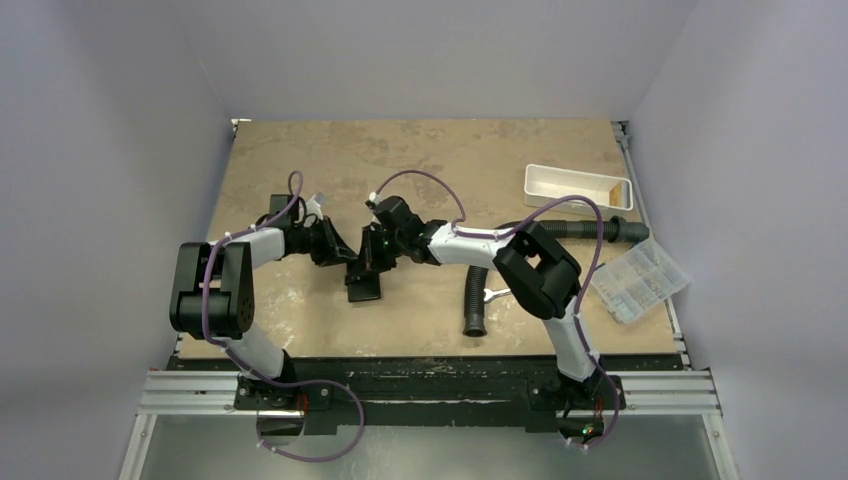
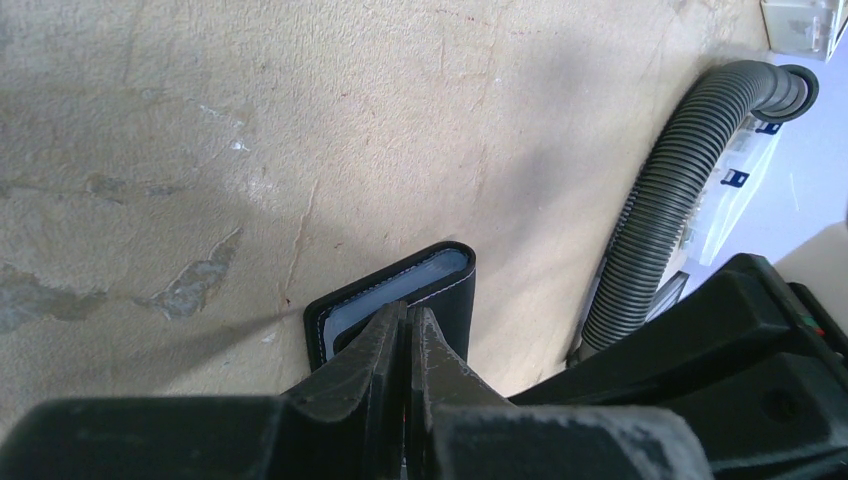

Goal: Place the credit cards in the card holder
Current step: Close the card holder at the center of the board.

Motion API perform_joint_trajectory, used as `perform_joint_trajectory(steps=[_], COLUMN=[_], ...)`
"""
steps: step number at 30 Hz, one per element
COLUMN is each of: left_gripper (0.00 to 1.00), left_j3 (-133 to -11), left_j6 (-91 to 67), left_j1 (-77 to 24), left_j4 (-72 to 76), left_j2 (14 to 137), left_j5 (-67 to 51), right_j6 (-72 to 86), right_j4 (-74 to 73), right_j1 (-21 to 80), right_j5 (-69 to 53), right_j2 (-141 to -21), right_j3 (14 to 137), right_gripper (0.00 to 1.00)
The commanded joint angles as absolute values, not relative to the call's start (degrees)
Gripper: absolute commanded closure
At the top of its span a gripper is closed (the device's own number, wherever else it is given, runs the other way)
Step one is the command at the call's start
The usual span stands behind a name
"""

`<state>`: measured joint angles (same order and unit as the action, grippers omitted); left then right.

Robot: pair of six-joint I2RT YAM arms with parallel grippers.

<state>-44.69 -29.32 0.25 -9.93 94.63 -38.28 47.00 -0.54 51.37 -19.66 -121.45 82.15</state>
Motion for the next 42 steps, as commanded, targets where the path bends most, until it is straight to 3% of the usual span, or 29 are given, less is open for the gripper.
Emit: perform_joint_trajectory(steps=[1,26,42], left_gripper=[1.0,1.0,1.0], left_j3=[-45.8,-46.1,-46.0], left_j6=[-27.6,-27.3,-27.2], left_j1=[0.4,0.4,0.4], left_j4=[-11.2,-11.5,-11.5], left_j2=[95.5,95.4,95.4], left_j5=[-36.6,-36.1,-36.3], right_j6=[43.1,39.9,42.4], right_j4=[-3.8,-11.9,-10.3], right_j1=[51.3,51.4,51.5], right_j5=[-17.7,-8.0,-16.3], right_j2=[-118.4,-121.1,-121.7], right_j3=[86.2,87.3,84.8], right_gripper=[1.0,1.0,1.0])
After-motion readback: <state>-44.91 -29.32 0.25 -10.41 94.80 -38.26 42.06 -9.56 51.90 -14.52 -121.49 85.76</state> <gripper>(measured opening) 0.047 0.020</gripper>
